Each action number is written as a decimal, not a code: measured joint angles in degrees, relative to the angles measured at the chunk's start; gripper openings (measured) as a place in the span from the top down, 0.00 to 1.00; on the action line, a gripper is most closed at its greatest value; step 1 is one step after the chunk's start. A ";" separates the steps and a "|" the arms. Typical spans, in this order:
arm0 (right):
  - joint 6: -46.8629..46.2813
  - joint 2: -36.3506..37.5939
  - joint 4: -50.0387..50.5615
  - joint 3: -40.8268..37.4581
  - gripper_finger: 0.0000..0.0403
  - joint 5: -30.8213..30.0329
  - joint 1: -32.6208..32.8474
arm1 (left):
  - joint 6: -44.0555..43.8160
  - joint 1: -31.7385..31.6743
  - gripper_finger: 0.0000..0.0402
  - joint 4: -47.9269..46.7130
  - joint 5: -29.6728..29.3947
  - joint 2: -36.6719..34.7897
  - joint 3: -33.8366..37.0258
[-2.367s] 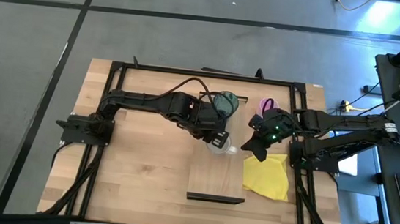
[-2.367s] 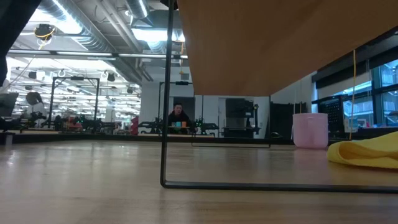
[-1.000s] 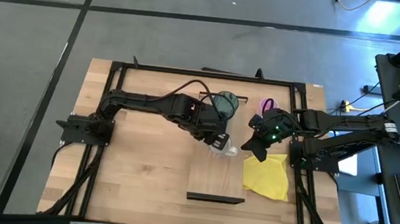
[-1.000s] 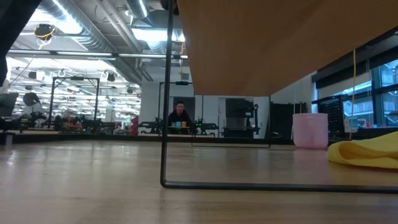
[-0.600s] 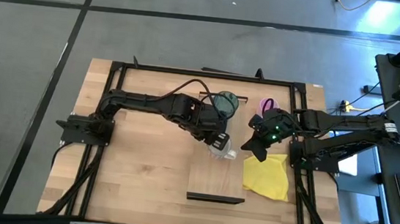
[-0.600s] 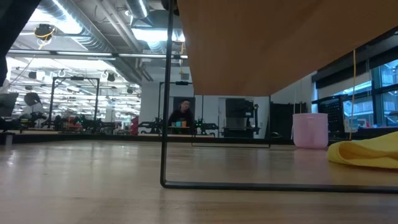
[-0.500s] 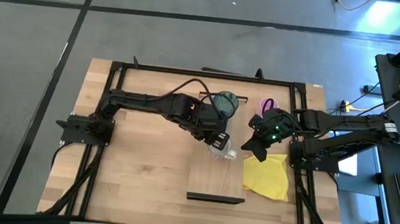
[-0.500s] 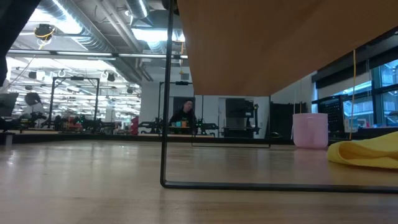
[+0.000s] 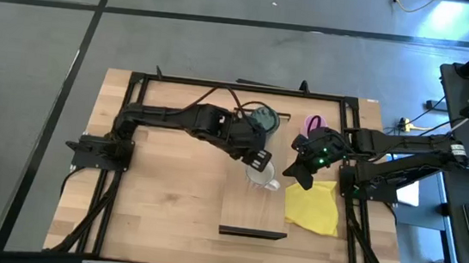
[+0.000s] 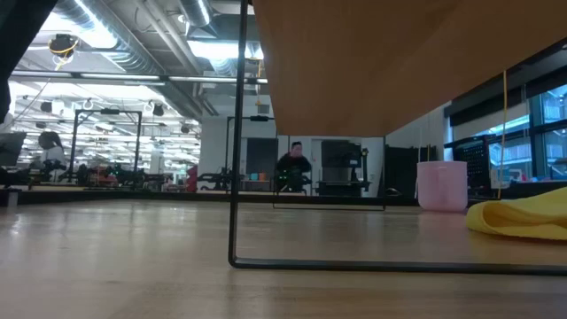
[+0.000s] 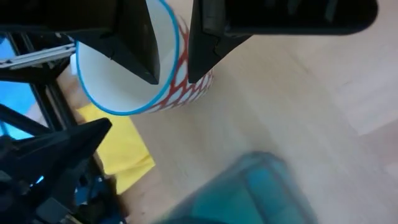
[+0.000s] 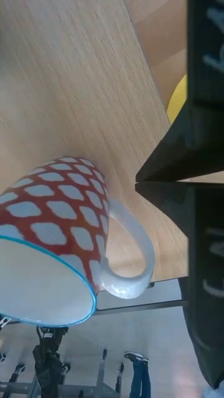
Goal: Stack small to large cups/mugs on shelf
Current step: Put the white patterned mug on the shelf
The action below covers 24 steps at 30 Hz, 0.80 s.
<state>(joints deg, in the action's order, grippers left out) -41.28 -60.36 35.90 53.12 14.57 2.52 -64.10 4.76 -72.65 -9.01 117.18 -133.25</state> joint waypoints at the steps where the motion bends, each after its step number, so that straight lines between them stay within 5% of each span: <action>1: 0.00 0.00 0.00 0.00 0.97 0.00 0.02 | 0.14 -0.05 0.81 -1.00 -0.22 -0.04 -0.59; 17: 0.97 0.00 0.02 0.00 0.97 0.07 -0.09 | 1.51 3.99 0.81 -10.79 -1.76 -1.53 -1.72; 24: 1.10 0.00 -0.54 0.00 0.97 5.89 -0.07 | 0.75 8.02 0.81 -10.94 -3.67 -1.53 -1.72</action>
<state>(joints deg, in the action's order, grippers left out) -40.18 -60.36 35.36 53.12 20.46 2.45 -63.35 12.78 -83.59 -12.68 115.66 -134.98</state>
